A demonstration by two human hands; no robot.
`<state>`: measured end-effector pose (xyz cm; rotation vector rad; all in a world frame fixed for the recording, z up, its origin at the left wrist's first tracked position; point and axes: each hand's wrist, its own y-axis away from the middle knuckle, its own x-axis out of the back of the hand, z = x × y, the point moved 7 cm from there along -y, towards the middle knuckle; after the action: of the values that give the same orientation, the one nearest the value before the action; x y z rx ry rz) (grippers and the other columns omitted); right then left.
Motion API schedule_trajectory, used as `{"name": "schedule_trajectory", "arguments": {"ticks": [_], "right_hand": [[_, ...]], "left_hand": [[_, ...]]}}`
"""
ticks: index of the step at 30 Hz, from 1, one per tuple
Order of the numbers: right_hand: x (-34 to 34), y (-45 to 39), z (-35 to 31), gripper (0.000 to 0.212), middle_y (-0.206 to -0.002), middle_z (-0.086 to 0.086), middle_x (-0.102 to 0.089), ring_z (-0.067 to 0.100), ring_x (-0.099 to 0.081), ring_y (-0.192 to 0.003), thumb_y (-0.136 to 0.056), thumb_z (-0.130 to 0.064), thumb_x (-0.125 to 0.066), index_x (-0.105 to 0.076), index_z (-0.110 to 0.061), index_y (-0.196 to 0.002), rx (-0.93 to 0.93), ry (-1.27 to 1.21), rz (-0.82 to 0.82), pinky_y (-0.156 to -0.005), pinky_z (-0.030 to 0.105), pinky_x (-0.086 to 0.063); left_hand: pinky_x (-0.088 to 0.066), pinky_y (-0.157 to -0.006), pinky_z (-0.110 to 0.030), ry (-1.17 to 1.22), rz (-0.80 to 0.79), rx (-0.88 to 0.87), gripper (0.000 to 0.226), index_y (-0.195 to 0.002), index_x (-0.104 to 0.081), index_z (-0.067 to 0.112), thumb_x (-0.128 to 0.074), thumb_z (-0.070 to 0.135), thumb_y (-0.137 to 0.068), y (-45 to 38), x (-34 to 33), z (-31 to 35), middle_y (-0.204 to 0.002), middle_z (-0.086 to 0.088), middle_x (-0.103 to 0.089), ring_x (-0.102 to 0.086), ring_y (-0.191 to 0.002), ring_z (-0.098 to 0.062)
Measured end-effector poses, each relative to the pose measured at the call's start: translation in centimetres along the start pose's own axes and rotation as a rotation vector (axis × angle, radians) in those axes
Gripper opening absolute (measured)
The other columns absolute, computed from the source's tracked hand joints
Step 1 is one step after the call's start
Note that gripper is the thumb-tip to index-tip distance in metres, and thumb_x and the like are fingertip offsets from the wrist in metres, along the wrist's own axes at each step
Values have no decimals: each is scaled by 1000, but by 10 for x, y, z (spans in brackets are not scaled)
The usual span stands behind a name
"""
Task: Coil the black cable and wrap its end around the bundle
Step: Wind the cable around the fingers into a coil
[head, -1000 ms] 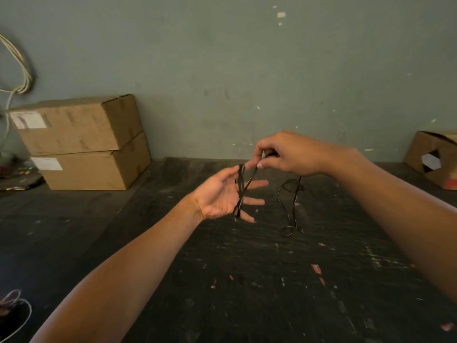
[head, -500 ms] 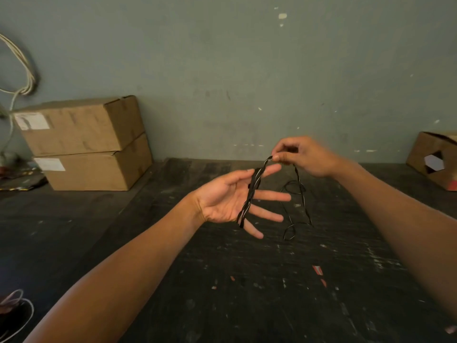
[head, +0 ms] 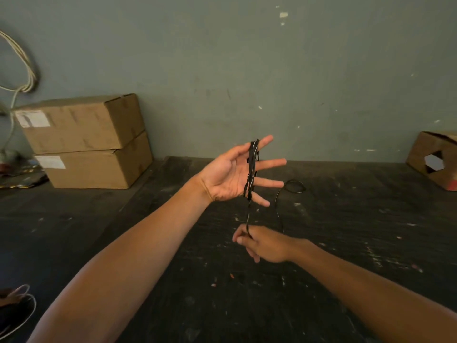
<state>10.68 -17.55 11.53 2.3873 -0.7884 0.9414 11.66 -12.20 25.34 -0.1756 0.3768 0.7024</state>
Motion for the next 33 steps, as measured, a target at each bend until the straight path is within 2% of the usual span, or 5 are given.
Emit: {"name": "schedule_trajectory", "arguments": {"ticks": [4,9,15,29,33], "right_hand": [[-4,4,-34,27,-79,-2,-57,10,-56,-66,-103,-37,-41,-54,-20,-120,-10,89,-130,-62,28,-50],[20,17,-69,28,-113,5,-67,19,-63,-101,-100,-33,-47,-65,-16,-114,59,358,-122,-92,41,-51],[78,32,-103,22,-82,3,-68,16,-58,-64,-96,-27,-53,-71,-16,-88,131,447,33,-66,37,-49],[185,37,-92,24,-70,-7,-60,-1,-51,-59,-77,-25,-82,-59,-20,-85,258,342,470,-58,17,-39],[198,44,-78,21,-77,11,-64,14,-52,-65,-78,-20,-80,-62,-15,-87,269,286,489,-63,32,-44]], "left_hand": [[-37,-86,-75,43,128,-27,46,-147,-38,43,-27,48,-102,-3,20,-6,-158,-11,-37,-34,-139,-53],[-41,-86,-75,6,236,26,45,-144,-42,45,-26,49,-103,6,44,-21,-157,-9,-40,-34,-140,-52],[-58,-77,-61,86,269,23,45,-145,-45,39,-34,44,-102,15,60,-36,-150,-15,-47,-67,-106,-36],[-37,-94,-75,-21,124,184,48,-149,-34,45,-33,48,-102,11,27,-56,-157,-10,-41,-37,-139,-50],[-41,-94,-71,-47,47,207,46,-147,-39,48,-33,50,-102,15,23,-62,-158,-8,-38,-34,-141,-48]]}}
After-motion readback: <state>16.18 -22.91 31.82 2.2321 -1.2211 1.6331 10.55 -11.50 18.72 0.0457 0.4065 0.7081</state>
